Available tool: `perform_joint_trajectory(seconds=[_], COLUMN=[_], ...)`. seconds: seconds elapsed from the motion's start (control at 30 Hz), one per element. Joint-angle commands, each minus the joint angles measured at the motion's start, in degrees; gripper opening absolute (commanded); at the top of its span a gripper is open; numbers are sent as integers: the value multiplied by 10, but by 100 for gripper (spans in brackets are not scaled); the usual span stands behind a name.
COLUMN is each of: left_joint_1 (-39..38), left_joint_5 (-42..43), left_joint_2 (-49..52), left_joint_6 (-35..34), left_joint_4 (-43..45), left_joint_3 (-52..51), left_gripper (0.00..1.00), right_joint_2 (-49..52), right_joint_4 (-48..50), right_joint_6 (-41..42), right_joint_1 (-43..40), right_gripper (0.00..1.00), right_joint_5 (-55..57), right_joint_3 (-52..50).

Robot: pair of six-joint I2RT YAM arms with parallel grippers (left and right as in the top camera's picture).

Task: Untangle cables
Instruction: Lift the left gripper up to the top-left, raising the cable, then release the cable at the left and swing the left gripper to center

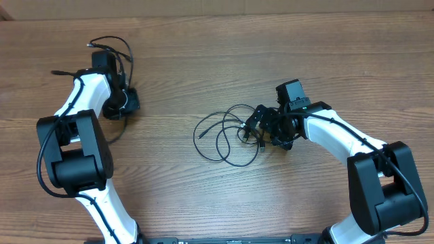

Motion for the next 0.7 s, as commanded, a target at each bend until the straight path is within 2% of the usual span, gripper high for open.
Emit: perform_joint_trajectory(seconds=[0.0, 0.27, 0.4, 0.53, 0.67], left_joint_1=[50, 141, 177, 188, 183], left_joint_5=[-85, -60, -10, 45, 67], left_joint_2=[54, 55, 55, 52, 30], left_joint_6=[-50, -69, -60, -21, -20], left_joint_4=[-6, 6, 14, 20, 20], left_joint_3=[-23, -23, -23, -23, -23], left_gripper=[4, 4, 4, 5, 4], right_joint_2=[12, 12, 12, 12, 12], right_joint_4=[-2, -2, -2, -2, -2], right_joint_6=[-1, -1, -1, -1, -1], right_joint_1=[-2, -2, -2, -2, -2], right_gripper=[100, 100, 100, 100, 100], right_joint_5=[16, 16, 16, 16, 16], right_joint_3=[-11, -11, -11, -11, -11])
